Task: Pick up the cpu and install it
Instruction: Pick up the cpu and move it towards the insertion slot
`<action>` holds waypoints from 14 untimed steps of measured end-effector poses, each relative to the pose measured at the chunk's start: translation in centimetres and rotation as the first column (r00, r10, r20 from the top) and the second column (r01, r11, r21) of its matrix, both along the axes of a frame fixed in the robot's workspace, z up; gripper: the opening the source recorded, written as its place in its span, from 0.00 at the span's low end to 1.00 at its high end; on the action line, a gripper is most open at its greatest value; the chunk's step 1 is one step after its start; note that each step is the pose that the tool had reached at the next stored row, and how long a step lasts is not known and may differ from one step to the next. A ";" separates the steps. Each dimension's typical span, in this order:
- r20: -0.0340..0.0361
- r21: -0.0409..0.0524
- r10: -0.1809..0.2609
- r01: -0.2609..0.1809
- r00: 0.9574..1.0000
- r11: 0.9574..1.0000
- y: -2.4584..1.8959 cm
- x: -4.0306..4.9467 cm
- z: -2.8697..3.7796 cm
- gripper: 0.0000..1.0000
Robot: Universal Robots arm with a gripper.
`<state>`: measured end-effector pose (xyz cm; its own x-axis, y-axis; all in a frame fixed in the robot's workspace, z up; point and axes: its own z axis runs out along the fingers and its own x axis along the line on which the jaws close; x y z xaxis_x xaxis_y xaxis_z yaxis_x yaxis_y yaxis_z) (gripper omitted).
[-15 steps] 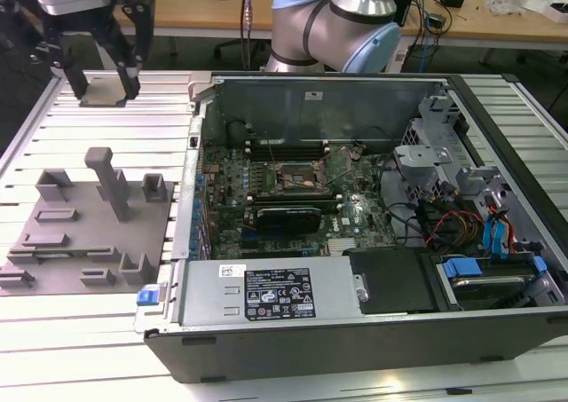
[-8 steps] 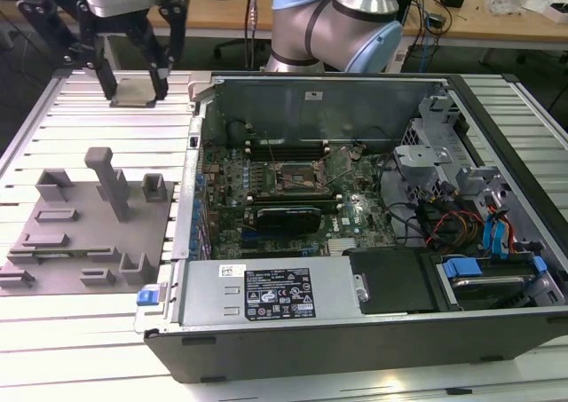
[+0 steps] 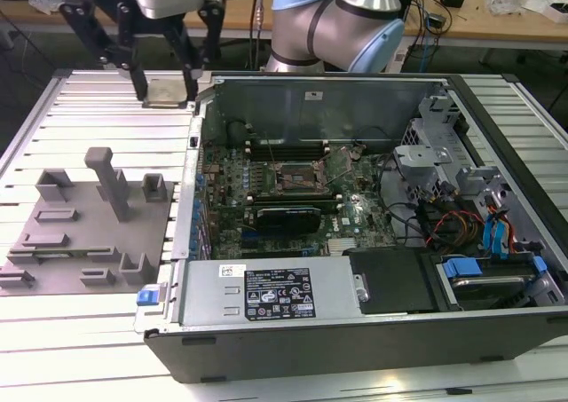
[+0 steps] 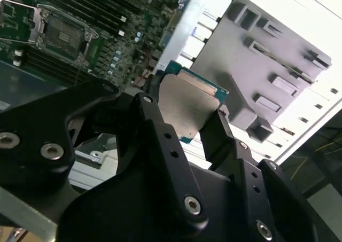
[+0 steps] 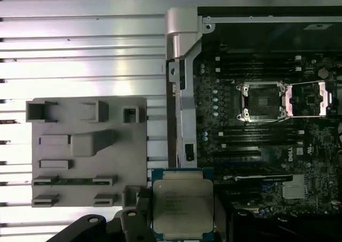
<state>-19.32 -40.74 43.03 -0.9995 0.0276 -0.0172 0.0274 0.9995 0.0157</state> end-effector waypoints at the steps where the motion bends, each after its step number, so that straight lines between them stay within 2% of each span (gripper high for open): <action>1: 0.000 0.000 0.000 0.000 1.000 1.000 -0.02 0.40 0.00 0.55; 5: -0.002 0.000 0.000 0.000 1.000 1.000 -0.10 2.14 0.00 0.55; 8: -0.005 0.000 0.000 0.000 1.000 1.000 -0.19 4.58 0.00 0.55; 9: -0.005 0.000 0.000 0.000 1.000 1.000 -0.22 5.15 0.00 0.55; 14: -0.007 0.000 0.000 0.000 1.000 1.000 -0.30 7.28 0.00 0.55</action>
<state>-12.04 -41.03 43.03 -0.9996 0.0276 -0.0097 0.0274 0.9995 0.0156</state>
